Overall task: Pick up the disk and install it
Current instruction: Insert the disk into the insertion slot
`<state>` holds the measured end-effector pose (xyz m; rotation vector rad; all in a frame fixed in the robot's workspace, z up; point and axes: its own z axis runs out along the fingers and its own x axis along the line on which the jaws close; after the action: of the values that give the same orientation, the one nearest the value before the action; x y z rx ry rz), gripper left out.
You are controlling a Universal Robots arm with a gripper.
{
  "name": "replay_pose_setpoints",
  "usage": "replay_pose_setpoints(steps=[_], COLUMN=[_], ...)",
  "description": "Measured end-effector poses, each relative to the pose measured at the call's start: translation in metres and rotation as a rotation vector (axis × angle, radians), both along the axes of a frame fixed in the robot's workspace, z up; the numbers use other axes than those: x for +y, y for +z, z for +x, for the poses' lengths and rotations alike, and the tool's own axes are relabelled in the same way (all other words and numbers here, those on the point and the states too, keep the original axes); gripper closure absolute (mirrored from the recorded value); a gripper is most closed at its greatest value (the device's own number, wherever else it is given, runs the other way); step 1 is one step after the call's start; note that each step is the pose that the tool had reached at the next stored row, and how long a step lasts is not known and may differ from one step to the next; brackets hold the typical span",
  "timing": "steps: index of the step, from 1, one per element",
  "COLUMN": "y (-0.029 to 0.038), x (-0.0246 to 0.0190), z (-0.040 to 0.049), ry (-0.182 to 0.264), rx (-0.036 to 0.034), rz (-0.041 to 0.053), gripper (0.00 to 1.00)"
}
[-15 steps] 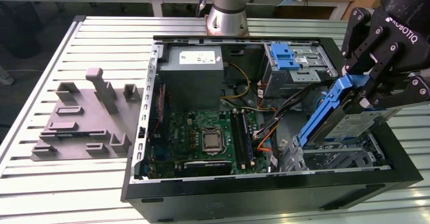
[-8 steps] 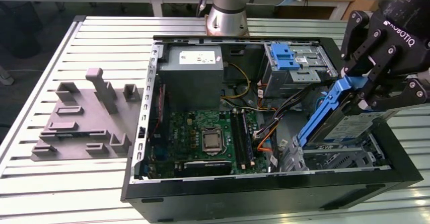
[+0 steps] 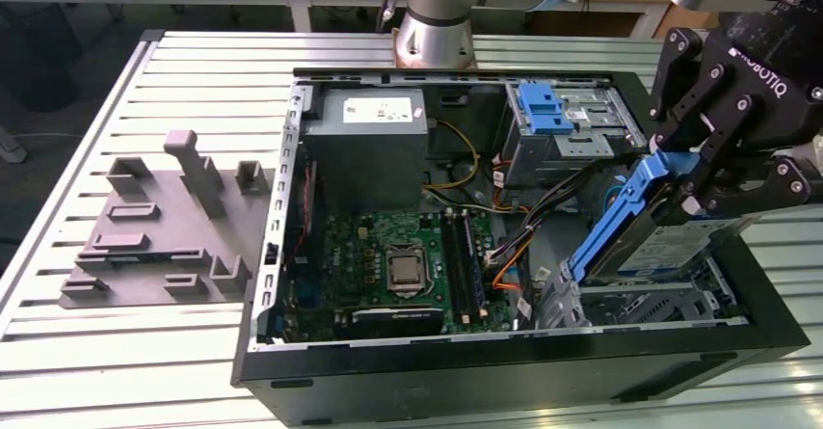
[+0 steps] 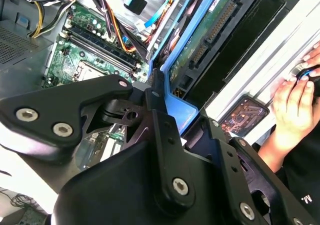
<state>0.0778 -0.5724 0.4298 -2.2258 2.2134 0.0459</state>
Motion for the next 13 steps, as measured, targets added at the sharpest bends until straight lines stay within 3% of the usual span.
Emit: replay_pose_setpoints(steps=[13], y=[-0.0054], x=[0.0], z=[0.0], ry=[0.0], rx=[-0.0012], rz=[0.0004], gripper=[0.64])
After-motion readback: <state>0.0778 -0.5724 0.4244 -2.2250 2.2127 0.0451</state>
